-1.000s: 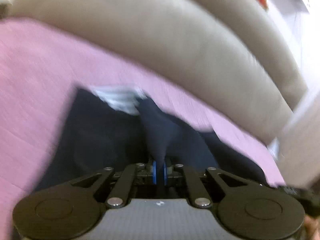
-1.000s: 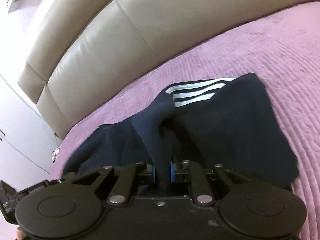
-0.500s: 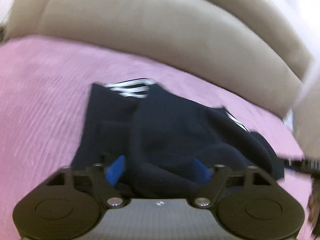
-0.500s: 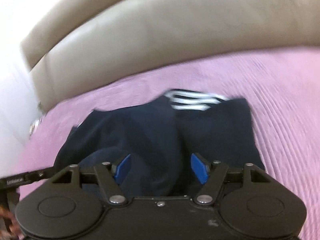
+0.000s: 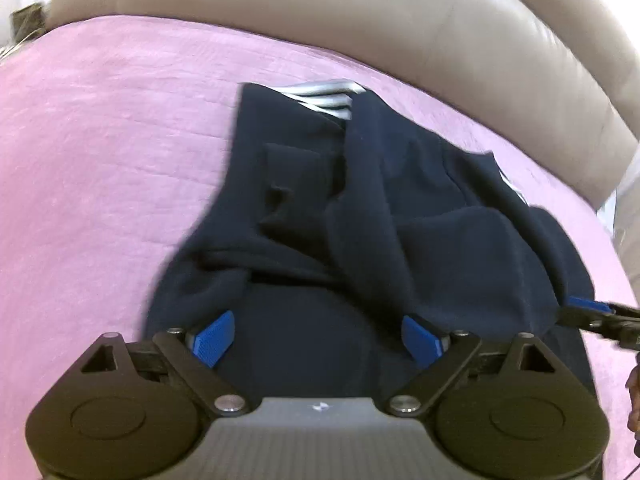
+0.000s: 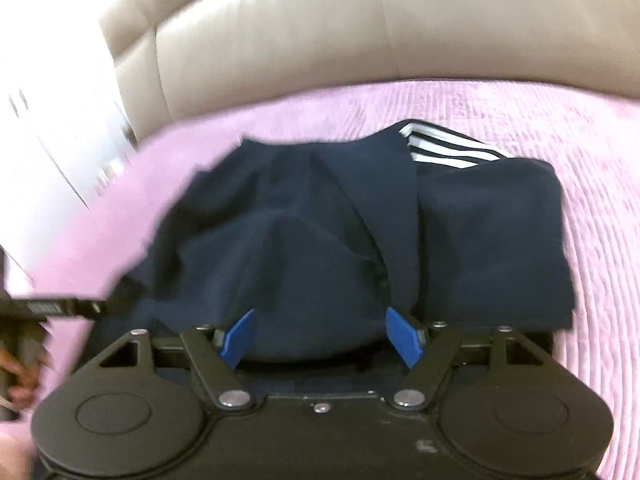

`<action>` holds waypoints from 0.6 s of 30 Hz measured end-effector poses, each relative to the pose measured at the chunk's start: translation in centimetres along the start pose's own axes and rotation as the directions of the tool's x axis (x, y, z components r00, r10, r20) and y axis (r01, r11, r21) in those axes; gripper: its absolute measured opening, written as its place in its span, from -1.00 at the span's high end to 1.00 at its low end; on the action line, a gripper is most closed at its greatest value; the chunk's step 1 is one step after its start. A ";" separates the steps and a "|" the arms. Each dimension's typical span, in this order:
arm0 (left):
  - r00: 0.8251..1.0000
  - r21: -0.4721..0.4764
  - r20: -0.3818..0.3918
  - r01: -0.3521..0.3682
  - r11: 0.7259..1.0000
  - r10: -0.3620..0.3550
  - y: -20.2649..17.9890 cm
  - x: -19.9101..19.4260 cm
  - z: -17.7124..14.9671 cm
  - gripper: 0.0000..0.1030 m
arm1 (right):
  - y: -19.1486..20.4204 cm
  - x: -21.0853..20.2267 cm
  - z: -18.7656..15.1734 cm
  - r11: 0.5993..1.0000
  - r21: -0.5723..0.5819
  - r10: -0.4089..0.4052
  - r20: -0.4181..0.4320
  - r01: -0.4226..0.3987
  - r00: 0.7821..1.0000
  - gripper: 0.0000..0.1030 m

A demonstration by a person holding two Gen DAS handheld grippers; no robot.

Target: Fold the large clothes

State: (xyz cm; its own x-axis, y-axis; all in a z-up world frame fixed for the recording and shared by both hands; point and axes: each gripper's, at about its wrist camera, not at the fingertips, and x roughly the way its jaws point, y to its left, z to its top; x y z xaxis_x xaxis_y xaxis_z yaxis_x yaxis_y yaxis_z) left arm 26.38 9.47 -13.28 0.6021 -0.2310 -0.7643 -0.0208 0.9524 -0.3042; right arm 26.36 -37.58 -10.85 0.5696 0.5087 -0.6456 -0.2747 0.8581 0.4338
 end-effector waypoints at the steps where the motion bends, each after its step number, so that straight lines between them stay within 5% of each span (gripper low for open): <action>1: 1.000 -0.015 -0.002 0.000 1.000 0.000 0.8 -0.9 0.0 -0.90 | -0.8 -1.3 -0.1 0.999 0.038 0.026 0.010 -0.026 1.000 -0.69; 8: 0.996 -0.107 -0.056 0.067 0.992 -0.074 7.7 -5.2 -2.1 -0.76 | -4.4 -10.1 -5.1 0.986 0.143 0.057 0.191 -0.086 0.980 -0.69; 13: 0.968 -0.204 -0.155 0.165 0.965 -0.198 10.6 -5.9 -5.5 -0.40 | -6.6 -12.0 -10.0 0.976 0.218 -0.036 0.062 0.022 0.997 -0.69; 18: 0.960 -0.215 -0.173 0.181 0.960 -0.219 11.4 -7.4 -7.4 -0.38 | -8.4 -13.4 -15.4 0.940 0.339 -0.012 -0.029 0.021 1.000 -0.69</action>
State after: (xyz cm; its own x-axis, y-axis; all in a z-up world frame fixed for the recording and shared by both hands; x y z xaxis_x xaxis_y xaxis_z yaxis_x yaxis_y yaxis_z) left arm 15.80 20.55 -15.25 0.4446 -0.4652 -0.7655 -0.0832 0.8294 -0.5524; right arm 9.09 -50.56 -15.57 0.5501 0.5002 -0.6687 0.0165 0.7941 0.6076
